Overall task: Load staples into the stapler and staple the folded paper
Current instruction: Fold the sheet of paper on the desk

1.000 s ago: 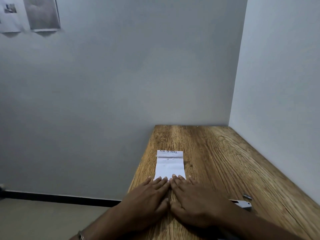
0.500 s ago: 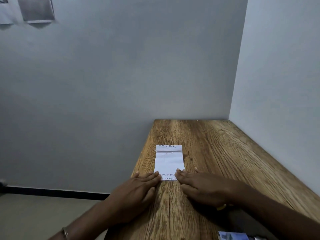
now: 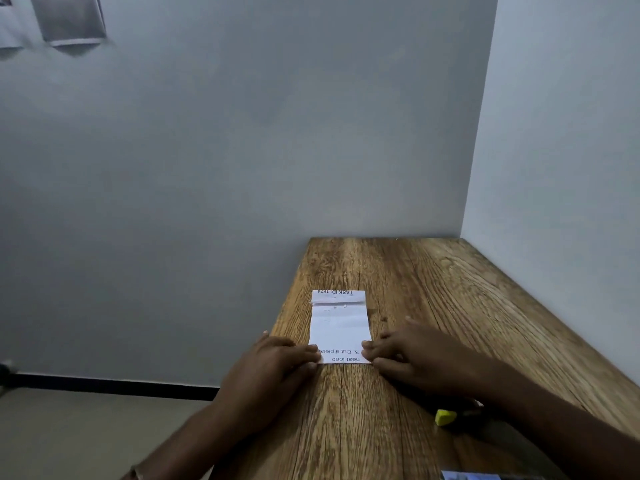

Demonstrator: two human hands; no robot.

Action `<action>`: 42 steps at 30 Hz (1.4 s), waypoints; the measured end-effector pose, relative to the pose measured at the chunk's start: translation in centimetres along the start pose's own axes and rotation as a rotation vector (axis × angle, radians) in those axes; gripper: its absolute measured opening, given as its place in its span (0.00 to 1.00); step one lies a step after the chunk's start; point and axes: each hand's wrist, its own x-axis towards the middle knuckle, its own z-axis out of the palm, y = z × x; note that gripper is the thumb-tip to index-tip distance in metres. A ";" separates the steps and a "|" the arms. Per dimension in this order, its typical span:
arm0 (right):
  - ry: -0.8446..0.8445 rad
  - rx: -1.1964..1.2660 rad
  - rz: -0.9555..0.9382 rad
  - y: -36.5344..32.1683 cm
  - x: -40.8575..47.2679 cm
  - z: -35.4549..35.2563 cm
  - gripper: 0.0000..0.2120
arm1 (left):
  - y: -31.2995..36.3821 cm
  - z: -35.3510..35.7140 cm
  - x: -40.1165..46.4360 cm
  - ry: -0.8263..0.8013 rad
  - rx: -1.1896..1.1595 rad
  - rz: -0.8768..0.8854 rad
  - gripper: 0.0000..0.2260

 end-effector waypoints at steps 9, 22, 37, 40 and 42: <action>0.169 -0.219 -0.067 -1.2 2.5 -0.6 0.13 | 1.1 -1.8 2.9 -0.002 0.249 0.190 0.12; 0.338 -0.468 -0.276 -4.4 3.9 0.2 0.10 | 3.2 -1.7 1.2 0.209 0.457 0.262 0.07; 0.396 -0.511 -0.359 -3.0 3.1 0.3 0.06 | 3.3 -1.8 0.7 0.312 0.542 0.274 0.07; 0.418 -0.504 -0.323 -2.6 2.8 0.4 0.07 | 3.4 -1.7 0.9 0.318 0.561 0.261 0.08; 0.431 -0.488 -0.303 -2.2 2.6 0.4 0.07 | 3.1 -1.4 0.9 0.307 0.567 0.250 0.08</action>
